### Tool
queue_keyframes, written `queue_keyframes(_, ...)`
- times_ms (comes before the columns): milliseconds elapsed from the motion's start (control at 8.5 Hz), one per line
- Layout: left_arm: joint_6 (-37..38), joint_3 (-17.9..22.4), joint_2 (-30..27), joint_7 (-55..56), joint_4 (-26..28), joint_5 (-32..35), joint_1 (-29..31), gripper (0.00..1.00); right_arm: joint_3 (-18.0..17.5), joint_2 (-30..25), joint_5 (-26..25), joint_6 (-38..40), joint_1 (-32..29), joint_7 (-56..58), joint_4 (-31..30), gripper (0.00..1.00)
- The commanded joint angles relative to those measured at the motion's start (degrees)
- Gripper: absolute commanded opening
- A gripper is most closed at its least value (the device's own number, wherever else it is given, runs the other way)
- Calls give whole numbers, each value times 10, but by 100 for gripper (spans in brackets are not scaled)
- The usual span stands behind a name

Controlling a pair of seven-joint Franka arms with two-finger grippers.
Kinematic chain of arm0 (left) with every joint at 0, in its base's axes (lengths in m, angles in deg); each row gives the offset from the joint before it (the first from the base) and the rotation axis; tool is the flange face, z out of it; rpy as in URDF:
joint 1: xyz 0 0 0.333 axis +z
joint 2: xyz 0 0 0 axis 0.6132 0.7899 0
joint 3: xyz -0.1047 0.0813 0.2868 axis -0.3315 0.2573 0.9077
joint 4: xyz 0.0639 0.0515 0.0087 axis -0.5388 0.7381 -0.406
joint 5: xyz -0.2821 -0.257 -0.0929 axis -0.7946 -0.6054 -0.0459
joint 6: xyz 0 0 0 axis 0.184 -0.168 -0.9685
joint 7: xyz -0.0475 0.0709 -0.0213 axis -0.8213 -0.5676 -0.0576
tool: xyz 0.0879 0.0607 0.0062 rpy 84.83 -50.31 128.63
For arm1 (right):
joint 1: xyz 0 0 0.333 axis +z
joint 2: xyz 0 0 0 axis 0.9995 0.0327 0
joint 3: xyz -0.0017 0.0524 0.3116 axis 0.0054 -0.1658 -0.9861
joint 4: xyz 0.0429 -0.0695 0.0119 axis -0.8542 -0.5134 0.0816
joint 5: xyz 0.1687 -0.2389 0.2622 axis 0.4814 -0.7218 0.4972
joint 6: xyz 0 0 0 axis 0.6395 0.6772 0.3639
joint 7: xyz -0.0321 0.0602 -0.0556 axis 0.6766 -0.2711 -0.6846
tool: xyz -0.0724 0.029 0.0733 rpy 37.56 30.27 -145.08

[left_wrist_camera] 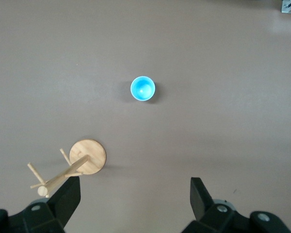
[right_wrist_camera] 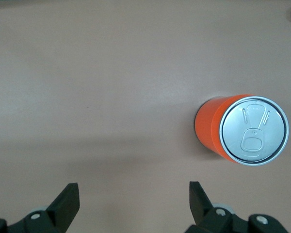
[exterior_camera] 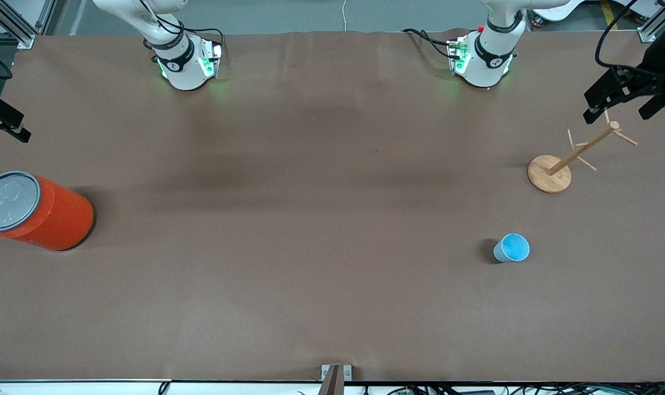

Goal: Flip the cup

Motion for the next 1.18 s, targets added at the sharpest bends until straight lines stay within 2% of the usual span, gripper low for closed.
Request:
queue_keyframes(0, -17, 6, 3, -47, 15, 8, 9, 100, -7, -6, -5, 5, -9, 6, -3, 100)
queue_keyframes(235, -38, 6, 16, -53, 7, 3, 13, 100, -7, -6, -5, 5, -9, 7, -3, 100)
queue_keyframes(588, -38, 9, 23, -92, 6, 0, 13, 100, -7, -6, -5, 5, -9, 7, -3, 100)
queue_keyframes(1059, -20, 17, 43, -84, -12, -16, 17, 100, -7, -6, -6, 4, -9, 7, -2, 100)
